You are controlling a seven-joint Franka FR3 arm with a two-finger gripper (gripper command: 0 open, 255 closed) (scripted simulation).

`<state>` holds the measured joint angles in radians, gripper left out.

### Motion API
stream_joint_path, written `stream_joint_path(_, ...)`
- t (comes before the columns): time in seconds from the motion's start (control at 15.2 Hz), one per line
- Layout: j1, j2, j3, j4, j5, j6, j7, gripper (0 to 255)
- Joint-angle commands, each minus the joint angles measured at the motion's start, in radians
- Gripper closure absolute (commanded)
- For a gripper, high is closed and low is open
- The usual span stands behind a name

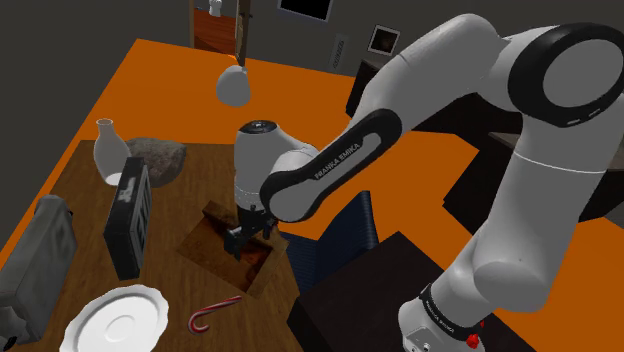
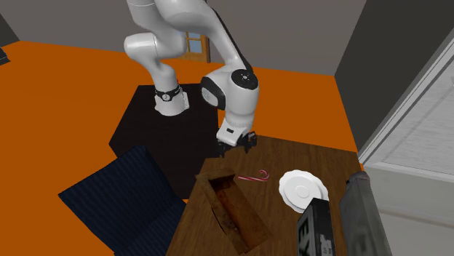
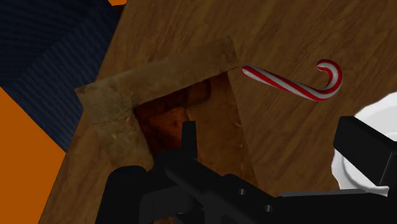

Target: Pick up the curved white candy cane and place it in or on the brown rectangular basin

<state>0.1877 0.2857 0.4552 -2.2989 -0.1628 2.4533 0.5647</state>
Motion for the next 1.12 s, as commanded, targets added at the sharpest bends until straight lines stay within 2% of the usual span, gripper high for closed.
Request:
stream_joint_path(0.0, 0.035, 0.082, -0.018, 0.051, -0.05, 0.016, 0.049, 0)
stream_joint_path(0.2, 0.083, 0.175, -0.044, 0.119, -0.095, 0.028, 0.095, 0)
stream_joint_path(0.66, 0.115, 0.26, -0.087, 0.122, -0.147, 0.106, 0.131, 0)
stream_joint_path(1.06, 0.115, 0.259, -0.087, 0.122, -0.147, 0.106, 0.131, 0)
